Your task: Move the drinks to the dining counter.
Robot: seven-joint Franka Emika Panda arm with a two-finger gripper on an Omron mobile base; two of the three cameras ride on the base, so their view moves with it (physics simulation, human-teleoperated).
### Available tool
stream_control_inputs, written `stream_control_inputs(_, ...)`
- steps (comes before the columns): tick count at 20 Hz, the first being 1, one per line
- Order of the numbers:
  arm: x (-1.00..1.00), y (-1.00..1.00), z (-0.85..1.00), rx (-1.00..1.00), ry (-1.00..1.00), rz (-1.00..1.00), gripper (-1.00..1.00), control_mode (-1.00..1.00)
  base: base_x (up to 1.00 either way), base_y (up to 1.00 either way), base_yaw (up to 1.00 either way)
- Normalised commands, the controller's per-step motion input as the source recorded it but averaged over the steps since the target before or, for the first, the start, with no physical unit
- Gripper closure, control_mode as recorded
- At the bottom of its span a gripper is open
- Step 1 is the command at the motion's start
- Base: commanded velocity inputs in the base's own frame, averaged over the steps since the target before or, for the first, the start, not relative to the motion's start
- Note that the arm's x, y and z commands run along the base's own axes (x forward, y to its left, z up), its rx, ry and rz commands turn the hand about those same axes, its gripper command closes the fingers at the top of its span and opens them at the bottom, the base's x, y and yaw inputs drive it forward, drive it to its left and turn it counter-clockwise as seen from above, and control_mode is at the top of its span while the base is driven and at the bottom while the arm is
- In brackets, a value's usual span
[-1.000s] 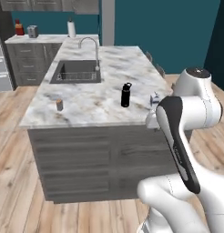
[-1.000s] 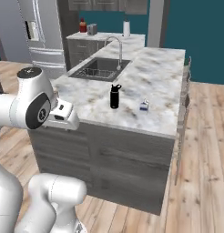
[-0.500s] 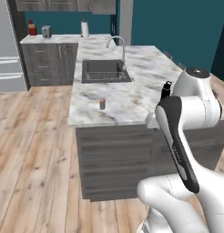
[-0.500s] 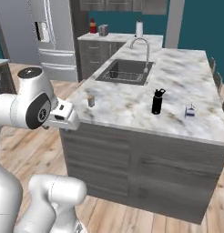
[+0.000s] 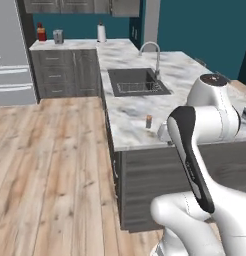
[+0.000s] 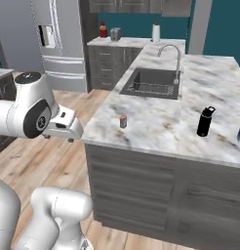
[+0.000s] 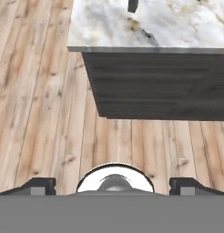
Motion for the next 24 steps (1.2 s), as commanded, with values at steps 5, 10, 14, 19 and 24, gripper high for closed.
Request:
stream_control_inputs(5, 0.0, 0.0, 0.0, 0.0, 0.0, 0.0, -1.0, 1.0, 0.72, -0.34, -0.02)
stream_control_inputs(10, 0.0, 0.0, 0.0, 0.0, 0.0, 0.0, -1.0, 1.0, 0.55, -0.27, -0.04)
stream_control_inputs(14, 0.0, 0.0, 0.0, 0.0, 0.0, 0.0, -1.0, 1.0, 0.62, -0.06, -0.15)
stream_control_inputs(19, 0.0, 0.0, 0.0, 0.0, 0.0, 0.0, -1.0, 1.0, 0.64, 0.0, -0.14)
stream_control_inputs(24, 0.0, 0.0, 0.0, 0.0, 0.0, 0.0, -1.0, 1.0, 0.59, 0.0, -0.03)
